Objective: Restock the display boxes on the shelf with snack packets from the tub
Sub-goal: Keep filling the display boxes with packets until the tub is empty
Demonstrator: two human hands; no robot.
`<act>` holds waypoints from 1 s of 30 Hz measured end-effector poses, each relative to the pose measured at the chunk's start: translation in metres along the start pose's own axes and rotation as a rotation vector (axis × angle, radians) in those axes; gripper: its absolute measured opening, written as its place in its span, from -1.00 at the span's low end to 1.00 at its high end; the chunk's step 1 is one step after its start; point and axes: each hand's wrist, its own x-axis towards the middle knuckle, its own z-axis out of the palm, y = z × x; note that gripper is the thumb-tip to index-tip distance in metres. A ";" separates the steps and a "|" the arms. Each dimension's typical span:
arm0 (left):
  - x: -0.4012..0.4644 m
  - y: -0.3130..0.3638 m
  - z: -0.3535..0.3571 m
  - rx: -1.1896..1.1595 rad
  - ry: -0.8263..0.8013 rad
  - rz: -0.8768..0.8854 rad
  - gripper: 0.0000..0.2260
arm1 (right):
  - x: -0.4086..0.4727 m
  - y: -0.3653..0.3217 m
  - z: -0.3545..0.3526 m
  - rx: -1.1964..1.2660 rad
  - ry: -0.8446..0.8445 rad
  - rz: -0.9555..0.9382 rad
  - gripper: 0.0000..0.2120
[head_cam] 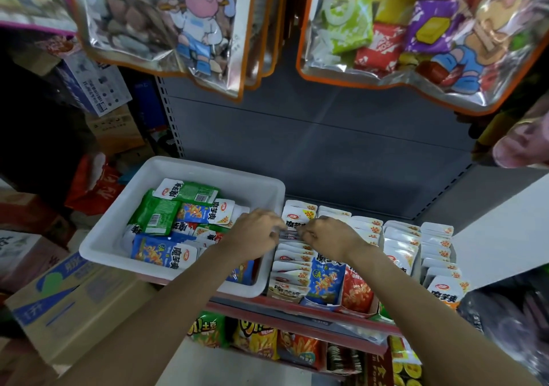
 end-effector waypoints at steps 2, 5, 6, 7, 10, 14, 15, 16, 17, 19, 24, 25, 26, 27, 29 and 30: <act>0.000 -0.002 0.003 0.040 -0.048 -0.007 -0.63 | -0.002 0.000 -0.001 -0.007 -0.025 0.005 -0.64; 0.000 -0.004 0.006 0.065 -0.057 -0.008 -0.59 | -0.002 0.001 -0.002 0.050 -0.028 0.005 -0.65; 0.000 -0.005 0.006 0.063 -0.069 -0.005 -0.56 | -0.002 0.001 -0.003 0.092 -0.003 0.010 -0.68; -0.002 -0.005 0.006 0.053 -0.080 -0.003 -0.55 | -0.002 0.000 -0.003 0.126 0.042 0.019 -0.71; -0.006 -0.010 0.005 -0.022 -0.047 -0.032 -0.55 | -0.001 -0.006 -0.004 0.142 0.223 0.035 -0.76; -0.019 -0.035 0.000 -0.259 0.099 -0.186 -0.67 | 0.008 -0.032 -0.004 0.071 0.325 -0.037 -0.78; -0.023 -0.044 -0.002 -0.318 0.124 -0.226 -0.70 | 0.012 -0.041 -0.004 0.088 0.336 -0.060 -0.78; -0.028 -0.055 -0.004 -0.345 0.142 -0.263 -0.73 | 0.016 -0.052 -0.003 0.128 0.338 -0.082 -0.77; -0.033 -0.066 -0.006 -0.340 0.151 -0.296 -0.74 | 0.021 -0.063 -0.002 0.183 0.332 -0.102 -0.75; -0.042 -0.090 -0.007 -0.268 0.126 -0.379 -0.74 | 0.034 -0.087 0.006 0.263 0.287 -0.134 -0.73; -0.058 -0.135 -0.010 -0.164 0.038 -0.576 -0.66 | 0.079 -0.132 0.042 0.347 0.193 -0.094 -0.57; -0.059 -0.142 -0.011 -0.128 0.032 -0.586 -0.59 | 0.088 -0.137 0.048 0.341 0.165 -0.058 -0.50; -0.058 -0.149 -0.011 -0.093 0.021 -0.585 -0.51 | 0.097 -0.139 0.054 0.325 0.124 -0.023 -0.43; -0.056 -0.156 -0.011 -0.074 0.008 -0.578 -0.45 | 0.105 -0.140 0.060 0.294 0.085 -0.005 -0.38; -0.051 -0.167 -0.012 -0.045 -0.042 -0.564 -0.36 | 0.119 -0.142 0.070 0.217 0.018 0.002 -0.31; -0.048 -0.173 -0.011 -0.028 -0.071 -0.555 -0.34 | 0.125 -0.142 0.074 0.177 -0.009 0.000 -0.29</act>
